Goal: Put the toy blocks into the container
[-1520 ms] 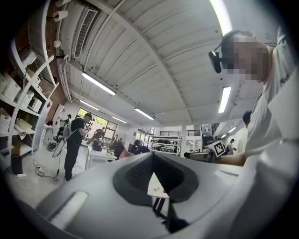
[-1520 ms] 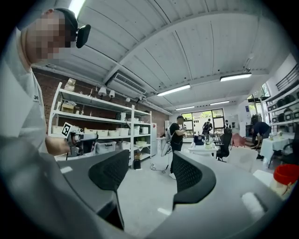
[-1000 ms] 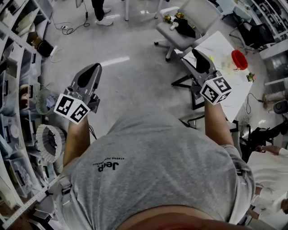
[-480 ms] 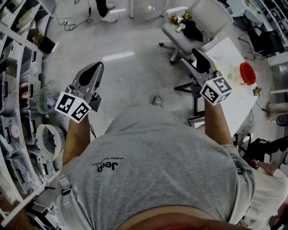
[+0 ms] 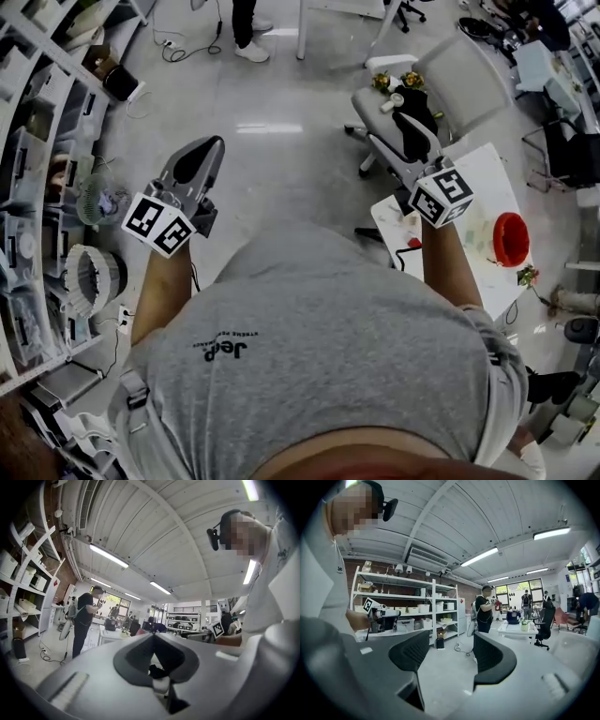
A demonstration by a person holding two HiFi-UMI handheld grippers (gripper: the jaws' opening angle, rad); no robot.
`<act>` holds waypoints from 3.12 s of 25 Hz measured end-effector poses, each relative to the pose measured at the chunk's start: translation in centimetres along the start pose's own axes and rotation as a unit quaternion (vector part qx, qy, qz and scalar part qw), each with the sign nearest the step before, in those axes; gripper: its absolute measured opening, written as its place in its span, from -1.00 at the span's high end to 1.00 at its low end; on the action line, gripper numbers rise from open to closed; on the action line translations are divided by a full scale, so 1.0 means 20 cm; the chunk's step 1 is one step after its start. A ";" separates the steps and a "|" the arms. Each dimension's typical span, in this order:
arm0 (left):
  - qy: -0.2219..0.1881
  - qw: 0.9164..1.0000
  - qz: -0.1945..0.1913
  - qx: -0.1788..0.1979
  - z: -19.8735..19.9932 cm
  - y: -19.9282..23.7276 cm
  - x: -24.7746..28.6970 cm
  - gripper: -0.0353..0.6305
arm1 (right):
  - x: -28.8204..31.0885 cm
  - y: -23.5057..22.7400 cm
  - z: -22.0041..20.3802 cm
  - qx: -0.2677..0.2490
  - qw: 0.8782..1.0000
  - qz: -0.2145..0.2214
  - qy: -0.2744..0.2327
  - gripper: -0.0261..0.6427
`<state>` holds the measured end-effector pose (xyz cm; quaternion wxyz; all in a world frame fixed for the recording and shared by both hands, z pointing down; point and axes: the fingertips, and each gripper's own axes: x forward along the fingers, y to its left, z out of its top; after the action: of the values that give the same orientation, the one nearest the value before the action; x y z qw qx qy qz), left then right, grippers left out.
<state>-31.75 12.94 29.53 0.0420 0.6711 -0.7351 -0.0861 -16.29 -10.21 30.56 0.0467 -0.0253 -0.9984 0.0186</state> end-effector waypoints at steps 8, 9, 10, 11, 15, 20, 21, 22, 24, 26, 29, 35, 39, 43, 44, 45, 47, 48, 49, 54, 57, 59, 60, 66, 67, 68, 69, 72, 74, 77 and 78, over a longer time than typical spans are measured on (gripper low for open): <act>0.016 1.000 -0.007 -0.003 0.01 0.24 0.08 0.72 | 0.21 -0.08 -0.02 0.011 1.000 -0.017 0.006 0.10; 0.018 1.000 -0.015 -0.001 0.02 0.27 0.08 0.72 | 0.24 -0.07 -0.01 0.010 1.000 -0.026 0.006 0.10; 0.021 0.999 -0.024 0.000 0.02 0.31 0.08 0.72 | 0.26 -0.07 0.01 0.011 0.999 -0.036 0.004 0.10; 0.026 0.999 -0.034 0.001 0.02 0.33 0.08 0.72 | 0.27 -0.07 0.02 0.013 0.999 -0.049 0.003 0.10; 0.046 0.995 -0.087 0.008 0.00 0.37 0.19 0.72 | 0.18 -0.09 0.00 0.016 0.993 -0.112 0.013 0.10; 0.066 0.987 -0.147 0.012 -0.09 0.27 0.40 0.72 | -0.03 -0.20 -0.08 0.024 0.982 -0.185 0.026 0.10; 0.072 0.984 -0.160 0.014 -0.12 0.23 0.45 0.72 | -0.09 -0.23 -0.11 0.027 0.979 -0.199 0.030 0.10; 0.078 0.982 -0.174 0.014 -0.16 0.18 0.50 0.72 | -0.16 -0.25 -0.14 0.031 0.975 -0.215 0.034 0.10; 0.092 0.975 -0.203 0.013 -0.24 0.06 0.60 0.72 | -0.32 -0.29 -0.23 0.044 0.967 -0.248 0.044 0.10; 0.106 0.967 -0.231 0.012 -0.31 -0.06 0.70 0.72 | -0.48 -0.33 -0.33 0.059 0.958 -0.276 0.057 0.10; 0.121 0.957 -0.265 0.008 -0.44 -0.24 0.85 0.72 | -0.68 -0.39 -0.47 0.079 0.945 -0.308 0.076 0.10; 0.151 0.935 -0.322 0.001 -0.71 -0.59 1.08 0.72 | -0.99 -0.45 -0.84 0.126 0.918 -0.354 0.130 0.10; 0.168 0.923 -0.345 0.002 -0.89 -0.75 1.19 0.72 | -1.08 -0.47 -1.10 0.159 0.901 -0.364 0.173 0.10; 0.179 0.914 -0.365 0.002 -1.03 -0.88 1.30 0.72 | -1.09 -0.50 -1.33 0.188 0.888 -0.362 0.211 0.10; 0.181 0.912 -0.369 0.004 -1.07 -0.91 1.32 0.72 | -1.09 -0.50 -1.39 0.196 0.885 -0.361 0.221 0.10; 0.184 0.909 -0.373 0.005 -1.11 -0.93 1.33 0.72 | -1.10 -0.50 -1.45 0.204 0.881 -0.359 0.232 0.10; 0.189 0.907 -0.377 0.003 -1.18 -0.97 1.35 0.72 | -1.10 -0.48 -1.56 0.218 0.872 -0.356 0.255 0.09; 0.192 0.905 -0.380 0.003 -1.22 -0.99 1.36 0.72 | -1.10 -0.47 -1.61 0.225 0.868 -0.354 0.266 0.09; 0.194 0.903 -0.382 0.003 -1.25 -1.01 1.37 0.72 | -1.10 -0.46 -1.65 0.231 0.864 -0.352 0.277 0.05; 0.204 0.896 -0.394 -0.001 -1.37 -1.08 1.40 0.72 | -1.10 -0.46 -1.86 0.249 0.841 -0.345 0.334 -0.08; 0.215 0.893 -0.396 -0.006 -1.44 -1.10 1.40 0.72 | -1.08 -0.47 -1.94 0.255 0.830 -0.342 0.360 -0.08; 0.220 0.891 -0.397 -0.006 -1.48 -1.11 1.40 0.72 | -1.07 -0.47 -1.99 0.257 0.824 -0.337 0.375 -0.08; 0.221 0.891 -0.397 -0.006 -1.49 -1.11 1.40 0.72 | -1.07 -0.46 -2.01 0.258 0.822 -0.335 0.383 -0.08; 0.227 0.889 -0.397 -0.008 -1.52 -1.11 1.38 0.72 | -1.07 -0.50 -2.07 0.247 0.808 -0.345 0.410 0.02; 0.228 0.890 -0.396 -0.008 -1.52 -1.10 1.38 0.72 | -1.07 -0.50 -2.07 0.247 0.808 -0.342 0.411 0.03; 0.227 0.890 -0.395 -0.008 -1.52 -1.10 1.38 0.72 | -1.06 -0.50 -2.07 0.249 0.809 -0.339 0.410 0.03; 0.227 0.890 -0.395 -0.008 -1.52 -1.10 1.38 0.72 | -1.06 -0.51 -2.06 0.251 0.811 -0.336 0.407 0.03; 0.222 0.891 -0.397 -0.009 -1.49 -1.11 1.39 0.72 | -1.07 -0.52 -2.00 0.252 0.817 -0.340 0.392 0.03; 0.218 0.891 -0.399 -0.009 -1.47 -1.12 1.40 0.72 | -1.10 -0.53 -1.95 0.250 0.820 -0.347 0.381 0.03; 0.211 0.890 -0.404 -0.008 -1.42 -1.13 1.43 0.72 | -1.13 -0.56 -1.83 0.245 0.826 -0.359 0.360 0.03; 0.209 0.890 -0.406 -0.007 -1.39 -1.14 1.44 0.72 | -1.14 -0.57 -1.79 0.242 0.828 -0.362 0.353 0.03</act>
<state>-7.21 -19.51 51.18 0.1610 0.9130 -0.3726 0.0412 9.28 -21.45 64.48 0.4035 0.3456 -0.8150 0.2312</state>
